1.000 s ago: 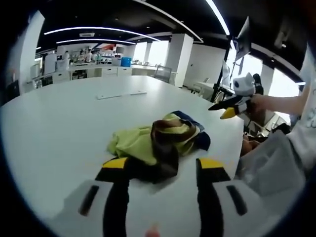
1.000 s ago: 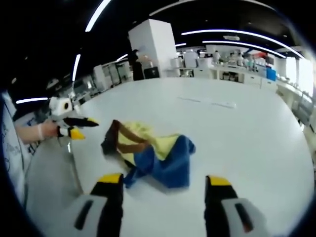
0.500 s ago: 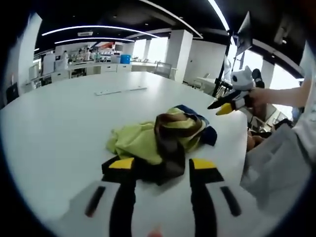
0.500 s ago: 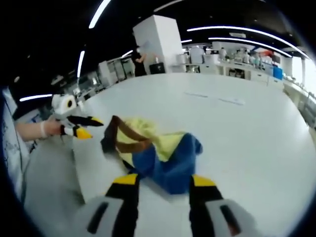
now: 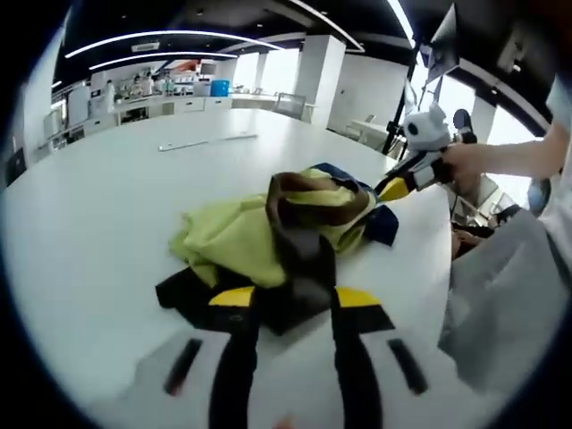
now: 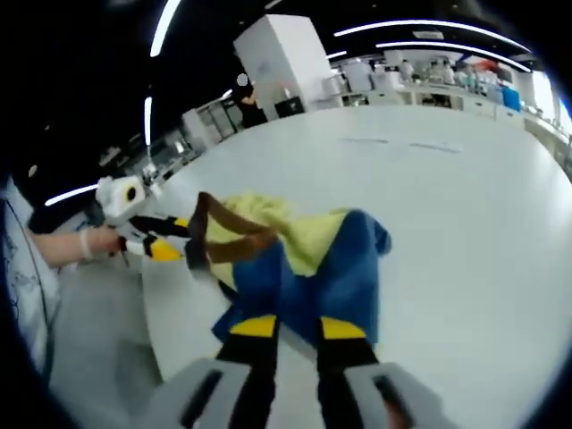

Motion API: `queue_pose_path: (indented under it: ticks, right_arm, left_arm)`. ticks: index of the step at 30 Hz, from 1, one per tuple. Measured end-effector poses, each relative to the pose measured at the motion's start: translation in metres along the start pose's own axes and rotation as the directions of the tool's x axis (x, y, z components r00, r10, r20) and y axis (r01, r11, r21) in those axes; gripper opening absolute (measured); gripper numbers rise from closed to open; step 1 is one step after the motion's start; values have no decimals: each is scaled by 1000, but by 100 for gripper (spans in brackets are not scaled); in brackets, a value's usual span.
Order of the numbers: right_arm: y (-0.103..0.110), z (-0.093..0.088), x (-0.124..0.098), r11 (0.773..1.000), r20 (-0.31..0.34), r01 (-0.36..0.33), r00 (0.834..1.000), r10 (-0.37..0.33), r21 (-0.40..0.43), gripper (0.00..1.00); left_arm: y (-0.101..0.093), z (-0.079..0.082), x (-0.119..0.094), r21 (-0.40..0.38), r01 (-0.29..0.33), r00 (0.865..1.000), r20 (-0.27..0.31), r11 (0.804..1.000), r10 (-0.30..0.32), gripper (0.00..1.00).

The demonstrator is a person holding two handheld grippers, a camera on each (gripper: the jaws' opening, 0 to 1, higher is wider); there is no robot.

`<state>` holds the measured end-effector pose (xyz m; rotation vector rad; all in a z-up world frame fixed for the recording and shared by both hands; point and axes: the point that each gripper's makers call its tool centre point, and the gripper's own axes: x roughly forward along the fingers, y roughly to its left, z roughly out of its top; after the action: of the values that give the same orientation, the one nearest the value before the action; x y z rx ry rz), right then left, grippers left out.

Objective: Fold the garment on the visible template until the final outline fits inside the template.

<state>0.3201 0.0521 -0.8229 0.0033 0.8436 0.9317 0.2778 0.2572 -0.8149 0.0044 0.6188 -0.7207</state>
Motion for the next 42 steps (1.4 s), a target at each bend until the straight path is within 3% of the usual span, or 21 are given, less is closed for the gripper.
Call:
queue_pose_path:
  ticks: [4,9,14,20,27,29,35,38,40,42]
  right_arm:
    - [0,-1,-1,1000,5,-5,1000,5,5,0]
    - [-7,1,-6,1000,35,10,999,-11,28,0]
    - [-1,4,-8,999,48,8,999,-10,43,0]
    - [-1,19,-27,999,105,44,993,-46,25,0]
    - [10,62,-72,997,246,44,968,-57,57,0]
    - [14,76,-84,998,280,58,958,-63,26,0]
    - [29,120,-117,996,365,79,929,-59,-41,0]
    - [39,140,-129,995,395,72,918,-38,-71,0]
    - [48,156,-138,992,419,70,908,-22,-101,0]
    - [56,172,-147,990,441,68,897,-6,-126,0]
  left_arm:
    - [-2,-1,1,-8,-2,1000,-8,1000,2,21]
    - [-1,-6,1,-36,-1,1000,-21,999,0,10]
    - [-7,-9,0,-38,10,999,-30,999,-11,0]
    - [-7,11,-16,-49,-8,1000,21,999,9,0]
    - [16,62,-59,-86,-63,987,141,994,75,0]
    - [21,84,-73,-59,-82,977,190,995,92,0]
    - [31,136,-108,6,-130,956,266,992,124,0]
    - [35,169,-128,19,-147,932,338,989,132,0]
    - [40,181,-138,18,-162,922,359,987,145,0]
    - [43,198,-150,20,-176,904,398,984,154,0]
